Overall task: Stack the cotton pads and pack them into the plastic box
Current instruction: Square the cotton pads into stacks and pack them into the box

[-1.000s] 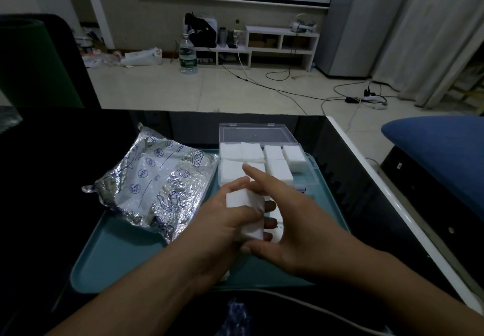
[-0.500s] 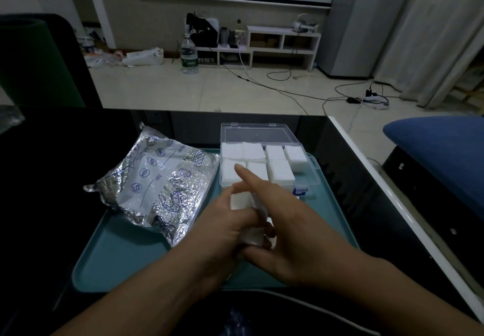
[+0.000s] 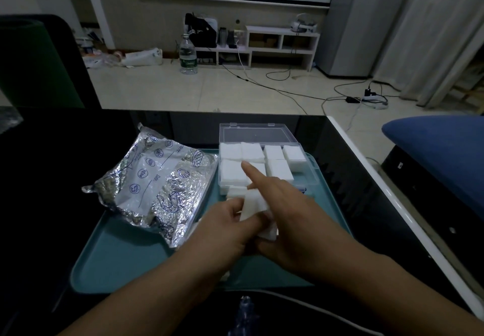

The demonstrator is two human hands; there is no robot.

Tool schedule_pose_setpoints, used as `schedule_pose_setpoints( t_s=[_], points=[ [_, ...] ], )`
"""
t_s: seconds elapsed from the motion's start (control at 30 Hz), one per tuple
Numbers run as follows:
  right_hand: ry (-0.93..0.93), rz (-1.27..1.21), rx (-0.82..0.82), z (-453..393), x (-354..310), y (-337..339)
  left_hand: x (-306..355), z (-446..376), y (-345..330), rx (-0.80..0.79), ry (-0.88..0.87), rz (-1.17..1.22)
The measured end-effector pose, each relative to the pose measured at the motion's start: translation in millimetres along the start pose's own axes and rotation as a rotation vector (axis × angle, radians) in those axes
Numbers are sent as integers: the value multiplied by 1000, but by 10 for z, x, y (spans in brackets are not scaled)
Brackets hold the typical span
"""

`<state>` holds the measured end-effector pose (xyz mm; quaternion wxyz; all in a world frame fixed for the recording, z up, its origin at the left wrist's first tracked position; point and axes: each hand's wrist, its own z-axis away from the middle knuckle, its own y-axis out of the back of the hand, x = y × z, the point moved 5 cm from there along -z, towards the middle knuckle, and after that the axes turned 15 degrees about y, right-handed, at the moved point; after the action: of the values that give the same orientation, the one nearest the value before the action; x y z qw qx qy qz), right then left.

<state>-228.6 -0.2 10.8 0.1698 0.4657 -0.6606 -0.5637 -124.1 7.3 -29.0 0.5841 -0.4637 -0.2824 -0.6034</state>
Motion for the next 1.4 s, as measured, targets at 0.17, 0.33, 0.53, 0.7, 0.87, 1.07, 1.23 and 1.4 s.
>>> schedule_pose_setpoints(
  t_s=[0.17,0.33,0.53,0.7,0.87,1.07,1.23,1.4],
  points=[
    [-234,-359,120,69,48,56,46,0,68,96,-101,26],
    [-548,-956,435,120,130,-5,175,68,53,165,-291,-75],
    [-527,-1049,523,103,-96,-84,146,199,-40,237,-378,-424],
    [-554,-1042,697,138,-124,-111,104,197,-64,297,-311,-696],
    [-479,-852,671,106,-178,-132,114,228,-96,359,-325,-777],
    [-466,-847,587,82,-198,-242,117,266,-79,326,-376,-763],
    [-430,-816,722,79,-204,-149,176,266,-59,297,-470,-564],
    [-455,-948,762,75,-143,-34,186,250,-41,277,-413,-423]
  ],
)
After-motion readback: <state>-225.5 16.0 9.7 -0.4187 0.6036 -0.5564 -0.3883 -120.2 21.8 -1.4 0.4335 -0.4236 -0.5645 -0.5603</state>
